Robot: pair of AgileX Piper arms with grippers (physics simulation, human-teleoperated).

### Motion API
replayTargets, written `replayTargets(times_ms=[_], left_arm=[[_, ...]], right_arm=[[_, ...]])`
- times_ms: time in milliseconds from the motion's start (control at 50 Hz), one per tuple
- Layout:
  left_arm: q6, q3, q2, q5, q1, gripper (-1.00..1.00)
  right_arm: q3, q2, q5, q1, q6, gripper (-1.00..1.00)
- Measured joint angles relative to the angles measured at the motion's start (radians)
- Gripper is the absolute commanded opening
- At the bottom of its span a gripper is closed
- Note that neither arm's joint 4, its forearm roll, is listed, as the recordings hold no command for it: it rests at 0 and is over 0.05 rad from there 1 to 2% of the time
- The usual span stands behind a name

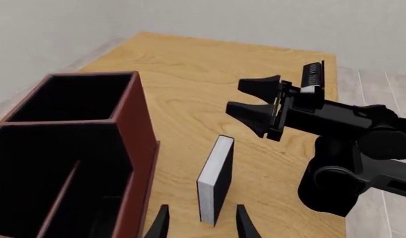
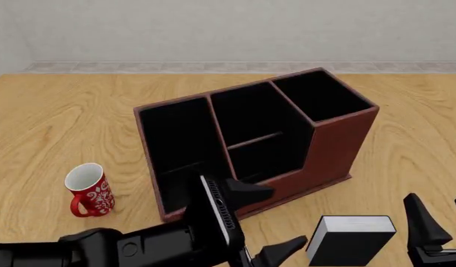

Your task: Pick up the book and place it in the back compartment of the caddy.

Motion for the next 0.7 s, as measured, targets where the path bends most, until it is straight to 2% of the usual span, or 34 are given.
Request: replayTargets(times_ms=[360,700], left_arm=[[-0.017,-0.037,0.102,-0.032,-0.007,1.00],[0.005,-0.069,0.182,-0.064,-0.002,1.00]], right_arm=[[0.001,0.001,-0.001,0.000,0.000,1.00],[0.001,0.001,-0.002,0.000,0.000,1.00]])
